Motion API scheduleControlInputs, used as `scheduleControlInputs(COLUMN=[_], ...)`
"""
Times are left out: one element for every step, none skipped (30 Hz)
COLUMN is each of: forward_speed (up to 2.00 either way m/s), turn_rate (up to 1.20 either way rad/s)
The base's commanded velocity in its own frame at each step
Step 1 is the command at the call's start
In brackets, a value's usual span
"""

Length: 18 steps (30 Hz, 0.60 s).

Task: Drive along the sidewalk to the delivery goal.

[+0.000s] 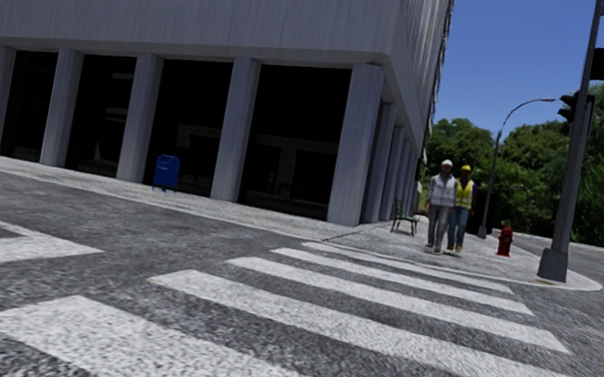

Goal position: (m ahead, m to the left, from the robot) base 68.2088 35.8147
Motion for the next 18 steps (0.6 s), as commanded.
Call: scheduleControlInputs(forward_speed=[2.00, 2.00, 2.00, 2.00, 2.00, 2.00, 2.00, 2.00, 2.00, 2.00, 2.00, 2.00, 2.00, 2.00, 2.00, 2.00, 2.00, 2.00], turn_rate=[0.06, 0.06, 0.00, 0.00, 0.00, 0.00, 0.00, 0.00, 0.00, 0.00, 0.00, 0.00, 0.00, 0.00, 0.00, 0.00, 0.00, 0.00])
